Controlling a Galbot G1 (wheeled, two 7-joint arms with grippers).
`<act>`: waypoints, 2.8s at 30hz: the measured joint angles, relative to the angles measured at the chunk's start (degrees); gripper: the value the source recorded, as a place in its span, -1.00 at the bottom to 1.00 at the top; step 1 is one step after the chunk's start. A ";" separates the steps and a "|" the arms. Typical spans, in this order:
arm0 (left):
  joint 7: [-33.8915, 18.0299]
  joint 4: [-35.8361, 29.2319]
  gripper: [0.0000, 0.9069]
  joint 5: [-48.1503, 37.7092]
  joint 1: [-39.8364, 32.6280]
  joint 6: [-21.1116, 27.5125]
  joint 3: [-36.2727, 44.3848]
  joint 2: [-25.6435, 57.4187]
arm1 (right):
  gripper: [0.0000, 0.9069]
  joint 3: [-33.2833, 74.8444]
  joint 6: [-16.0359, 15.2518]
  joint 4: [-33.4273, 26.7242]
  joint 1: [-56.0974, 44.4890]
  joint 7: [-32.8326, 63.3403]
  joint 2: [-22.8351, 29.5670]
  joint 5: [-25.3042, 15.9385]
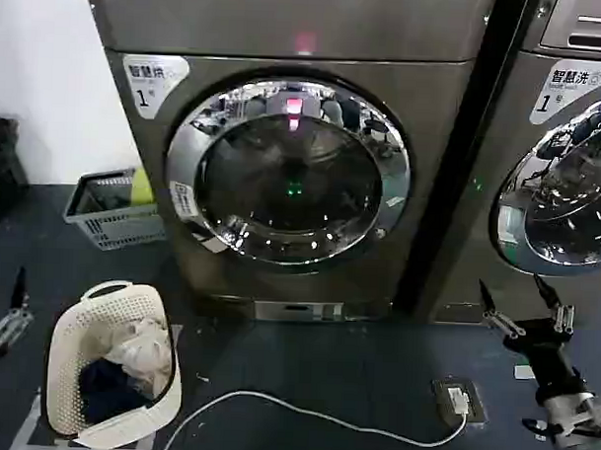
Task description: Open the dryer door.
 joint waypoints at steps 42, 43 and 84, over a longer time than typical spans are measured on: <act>1.83 -4.61 1.00 4.84 1.19 1.23 1.78 -2.65 | 1.00 -63.37 1.67 -29.49 61.68 1.45 -10.41 6.56; 1.83 -4.68 1.00 4.86 1.28 1.22 1.77 -2.73 | 1.00 -64.14 1.68 -30.42 62.58 1.30 -9.83 6.79; 1.89 -6.95 1.00 5.37 3.09 0.72 1.28 -4.37 | 1.00 -77.02 8.55 -57.33 79.09 -5.28 7.03 7.36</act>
